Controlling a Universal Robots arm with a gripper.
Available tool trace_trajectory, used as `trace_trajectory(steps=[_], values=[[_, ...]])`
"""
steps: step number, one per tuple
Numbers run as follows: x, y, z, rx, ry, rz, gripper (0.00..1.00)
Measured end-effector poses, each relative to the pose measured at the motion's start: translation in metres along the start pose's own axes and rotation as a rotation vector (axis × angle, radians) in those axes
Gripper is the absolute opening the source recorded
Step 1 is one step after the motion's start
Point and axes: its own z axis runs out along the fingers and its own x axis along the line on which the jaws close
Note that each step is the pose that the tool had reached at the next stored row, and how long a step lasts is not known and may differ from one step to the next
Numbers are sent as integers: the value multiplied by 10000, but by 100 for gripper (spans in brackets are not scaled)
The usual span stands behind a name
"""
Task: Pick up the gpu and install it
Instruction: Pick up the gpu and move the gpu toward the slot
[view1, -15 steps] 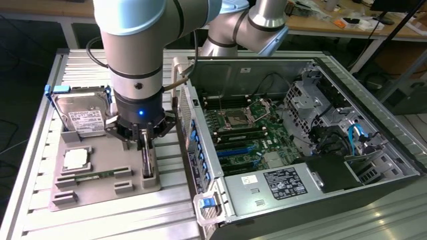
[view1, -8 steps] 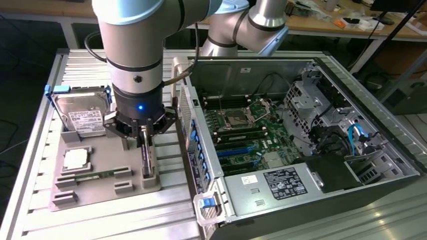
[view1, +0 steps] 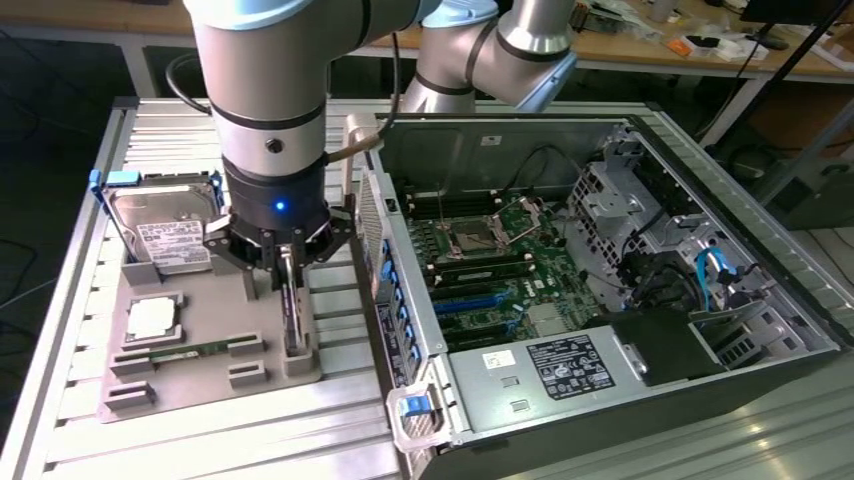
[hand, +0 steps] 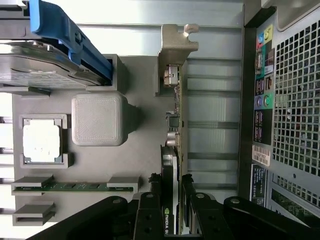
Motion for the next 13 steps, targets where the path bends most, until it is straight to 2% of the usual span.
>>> trace_trajectory(steps=[13], values=[[0,3,-123,69,2,0,27]])
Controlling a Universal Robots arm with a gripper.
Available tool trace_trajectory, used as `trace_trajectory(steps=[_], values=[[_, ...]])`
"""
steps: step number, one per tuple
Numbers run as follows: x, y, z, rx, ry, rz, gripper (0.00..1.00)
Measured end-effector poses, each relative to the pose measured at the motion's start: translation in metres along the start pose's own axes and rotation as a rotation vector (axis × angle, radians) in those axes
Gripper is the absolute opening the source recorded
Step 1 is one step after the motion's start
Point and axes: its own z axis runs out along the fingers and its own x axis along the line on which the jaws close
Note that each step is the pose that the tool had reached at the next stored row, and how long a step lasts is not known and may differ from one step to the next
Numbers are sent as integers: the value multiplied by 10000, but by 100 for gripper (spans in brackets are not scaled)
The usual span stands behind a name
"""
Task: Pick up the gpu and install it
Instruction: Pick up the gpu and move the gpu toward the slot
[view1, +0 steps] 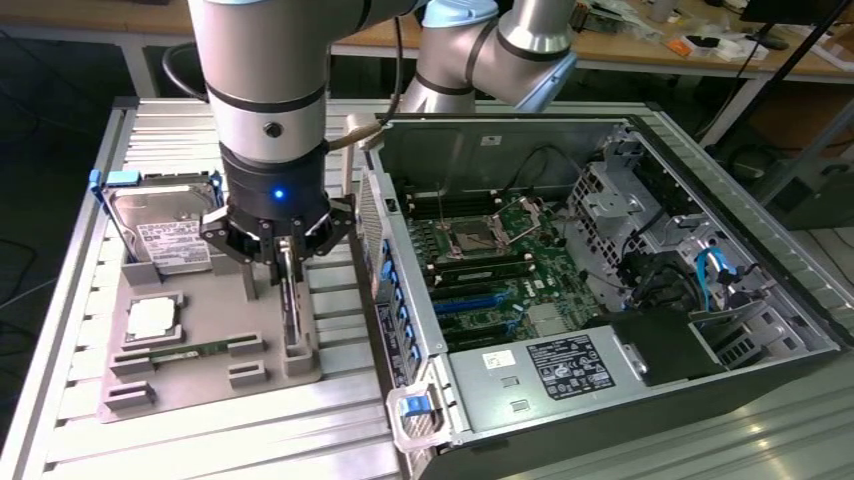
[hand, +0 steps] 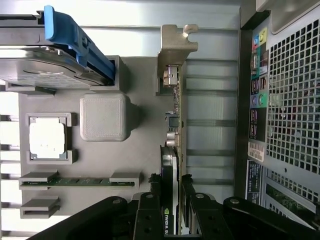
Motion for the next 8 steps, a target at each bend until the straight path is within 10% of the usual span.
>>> trace_trajectory(steps=[8], values=[[-2,4,-169,35,0,0,27]])
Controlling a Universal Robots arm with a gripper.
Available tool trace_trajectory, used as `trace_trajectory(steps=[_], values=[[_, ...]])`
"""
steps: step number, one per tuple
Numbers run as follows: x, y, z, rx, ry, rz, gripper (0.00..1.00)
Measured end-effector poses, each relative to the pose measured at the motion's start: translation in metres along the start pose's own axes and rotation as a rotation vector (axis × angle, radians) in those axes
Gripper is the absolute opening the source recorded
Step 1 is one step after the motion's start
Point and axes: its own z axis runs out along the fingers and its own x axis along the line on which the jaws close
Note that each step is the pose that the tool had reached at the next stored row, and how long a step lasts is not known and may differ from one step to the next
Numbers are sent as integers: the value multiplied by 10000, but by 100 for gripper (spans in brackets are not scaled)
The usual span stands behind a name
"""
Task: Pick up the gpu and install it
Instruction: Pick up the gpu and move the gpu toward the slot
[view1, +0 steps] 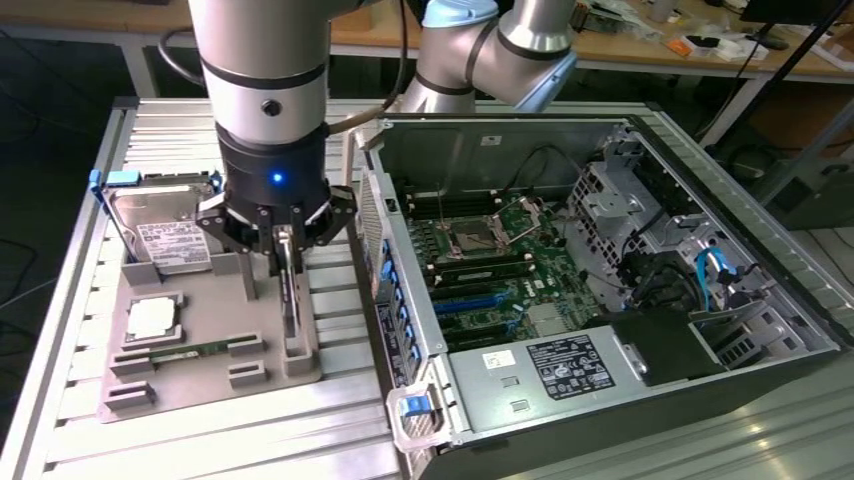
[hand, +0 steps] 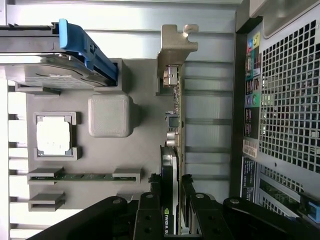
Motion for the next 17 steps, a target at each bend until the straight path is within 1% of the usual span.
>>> trace_trajectory(steps=[10,12,17], values=[[-3,4,-254,44,1,1,27],[-4,6,-328,60,2,0,27],[-5,8,-464,88,3,0,27]])
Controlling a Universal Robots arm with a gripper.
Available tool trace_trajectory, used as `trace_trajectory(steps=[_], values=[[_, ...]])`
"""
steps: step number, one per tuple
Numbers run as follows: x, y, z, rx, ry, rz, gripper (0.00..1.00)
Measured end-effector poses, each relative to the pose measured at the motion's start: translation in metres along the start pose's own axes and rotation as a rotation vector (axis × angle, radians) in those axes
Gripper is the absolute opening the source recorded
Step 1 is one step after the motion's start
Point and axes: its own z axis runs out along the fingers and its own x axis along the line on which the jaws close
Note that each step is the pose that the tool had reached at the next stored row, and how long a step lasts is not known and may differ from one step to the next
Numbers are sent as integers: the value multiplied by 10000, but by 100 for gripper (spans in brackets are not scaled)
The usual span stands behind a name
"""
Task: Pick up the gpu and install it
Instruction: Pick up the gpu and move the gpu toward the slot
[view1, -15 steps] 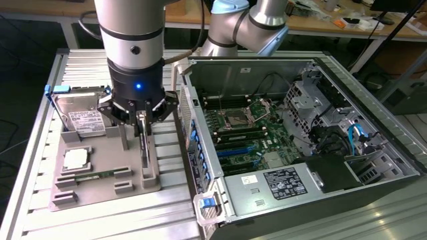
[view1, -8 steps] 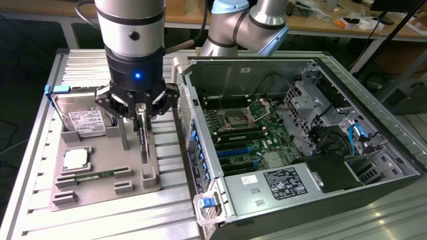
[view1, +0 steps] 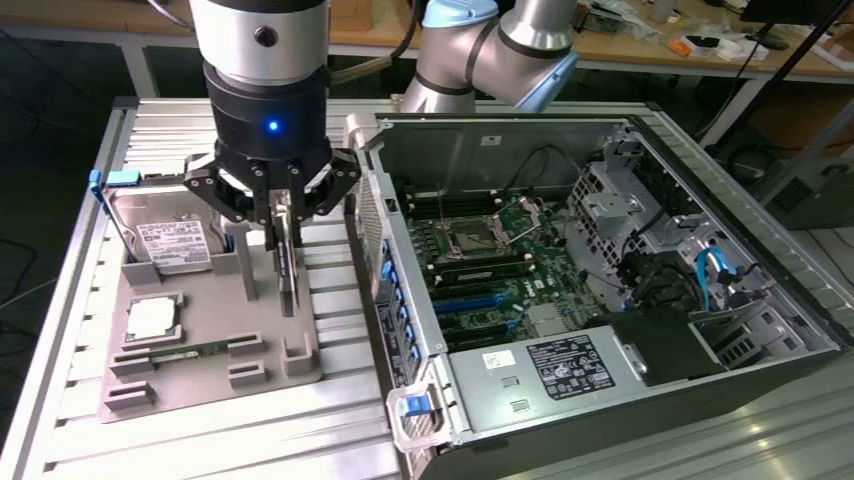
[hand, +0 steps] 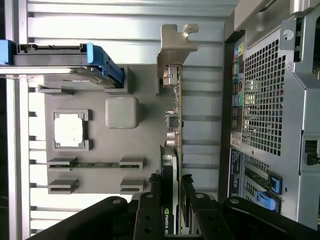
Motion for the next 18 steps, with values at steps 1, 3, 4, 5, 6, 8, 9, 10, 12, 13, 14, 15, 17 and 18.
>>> trace_trajectory(steps=[1,3,4,5,6,8,9,10,12,13,14,15,17,18], values=[[0,0,-25,4,0,0,27],[0,1,-74,10,-1,0,27],[-1,1,-101,15,0,0,27],[-1,1,-123,20,0,0,27],[-1,1,-146,24,1,0,27],[-2,2,-197,34,1,0,27],[-2,2,-221,39,0,0,27],[-2,2,-244,43,0,0,27],[-2,2,-292,53,1,0,27],[-3,3,-317,58,0,0,27],[-3,3,-340,62,0,0,27],[-3,3,-365,67,1,0,27],[-4,3,-414,75,1,0,27],[-4,4,-442,78,0,0,27]])
